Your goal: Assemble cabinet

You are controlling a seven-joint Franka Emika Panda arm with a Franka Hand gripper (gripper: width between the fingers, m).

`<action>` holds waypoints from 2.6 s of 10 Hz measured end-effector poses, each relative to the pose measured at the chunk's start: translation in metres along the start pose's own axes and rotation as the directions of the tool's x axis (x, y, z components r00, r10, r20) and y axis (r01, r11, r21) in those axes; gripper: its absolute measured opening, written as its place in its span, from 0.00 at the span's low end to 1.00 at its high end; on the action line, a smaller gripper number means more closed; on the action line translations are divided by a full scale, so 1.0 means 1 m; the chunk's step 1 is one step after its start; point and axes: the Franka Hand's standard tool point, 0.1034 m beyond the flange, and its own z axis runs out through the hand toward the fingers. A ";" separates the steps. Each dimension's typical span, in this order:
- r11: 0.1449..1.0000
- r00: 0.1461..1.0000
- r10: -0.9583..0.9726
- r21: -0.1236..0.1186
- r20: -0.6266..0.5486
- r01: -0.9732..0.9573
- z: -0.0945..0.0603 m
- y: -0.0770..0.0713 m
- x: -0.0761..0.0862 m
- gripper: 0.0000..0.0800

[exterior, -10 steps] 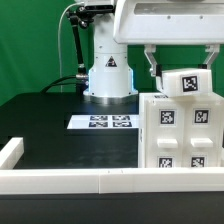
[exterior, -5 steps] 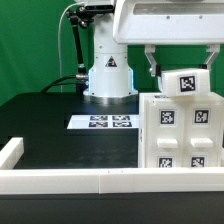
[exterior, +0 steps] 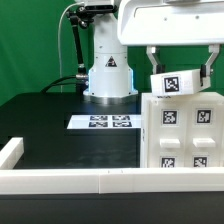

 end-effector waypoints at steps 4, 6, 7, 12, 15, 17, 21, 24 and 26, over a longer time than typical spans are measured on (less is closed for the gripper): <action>0.950 0.950 0.312 -0.007 0.014 -0.312 0.000 -0.003 -0.003 0.70; 0.878 0.877 0.479 -0.007 0.015 -0.479 0.001 -0.003 -0.003 0.70; 0.825 0.824 0.566 -0.009 0.015 -0.566 0.001 -0.003 -0.003 0.70; 0.677 0.676 0.736 -0.018 0.034 -0.736 0.000 -0.004 -0.002 0.70; 0.651 0.650 0.759 -0.018 0.036 -0.759 -0.001 -0.006 -0.002 0.95; 0.676 0.676 0.735 0.019 0.055 -0.737 -0.021 -0.011 0.001 0.99; 0.717 0.719 0.691 0.053 0.070 -0.695 -0.038 -0.015 0.004 1.00; 0.911 0.911 0.410 0.037 0.029 -0.411 -0.026 -0.019 -0.002 1.00; 0.986 0.987 0.160 0.045 0.014 -0.160 -0.025 -0.019 0.004 1.00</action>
Offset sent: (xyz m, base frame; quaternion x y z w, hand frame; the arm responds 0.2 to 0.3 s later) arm -0.0032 -0.0064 -0.0120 -0.0345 -0.0122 0.1756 0.9838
